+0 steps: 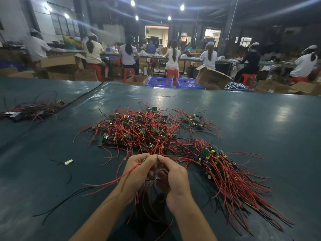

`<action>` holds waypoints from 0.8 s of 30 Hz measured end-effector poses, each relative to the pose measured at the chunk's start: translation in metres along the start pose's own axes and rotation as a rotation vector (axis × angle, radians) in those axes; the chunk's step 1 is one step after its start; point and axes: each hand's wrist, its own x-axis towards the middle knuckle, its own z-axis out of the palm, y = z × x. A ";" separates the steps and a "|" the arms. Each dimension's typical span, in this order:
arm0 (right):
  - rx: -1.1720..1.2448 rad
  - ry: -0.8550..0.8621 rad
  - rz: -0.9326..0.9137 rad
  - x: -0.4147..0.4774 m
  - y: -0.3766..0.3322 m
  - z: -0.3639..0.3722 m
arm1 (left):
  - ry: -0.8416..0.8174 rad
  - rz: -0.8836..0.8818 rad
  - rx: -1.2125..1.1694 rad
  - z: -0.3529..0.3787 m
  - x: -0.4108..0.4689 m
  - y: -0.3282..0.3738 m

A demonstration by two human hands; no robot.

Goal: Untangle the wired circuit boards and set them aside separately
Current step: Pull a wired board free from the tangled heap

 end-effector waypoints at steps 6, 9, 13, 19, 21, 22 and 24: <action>0.091 0.004 0.081 0.009 -0.012 -0.010 | -0.026 0.016 -0.039 0.000 -0.003 0.003; 0.138 -0.025 0.065 0.015 -0.020 -0.021 | -0.033 0.030 -0.072 0.000 -0.004 0.005; 0.249 -0.016 0.051 0.021 -0.030 -0.034 | -0.060 0.045 -0.057 -0.001 -0.005 0.008; 0.357 0.045 0.038 0.027 -0.035 -0.046 | -0.126 0.060 0.011 0.000 -0.007 0.010; 0.385 0.042 0.039 0.027 -0.034 -0.046 | -0.158 0.065 -0.001 0.000 -0.008 0.008; 0.390 0.039 0.035 0.027 -0.034 -0.045 | -0.168 0.062 -0.013 0.000 -0.007 0.008; 0.388 0.042 0.019 0.027 -0.035 -0.046 | -0.166 0.043 -0.033 0.000 -0.005 0.006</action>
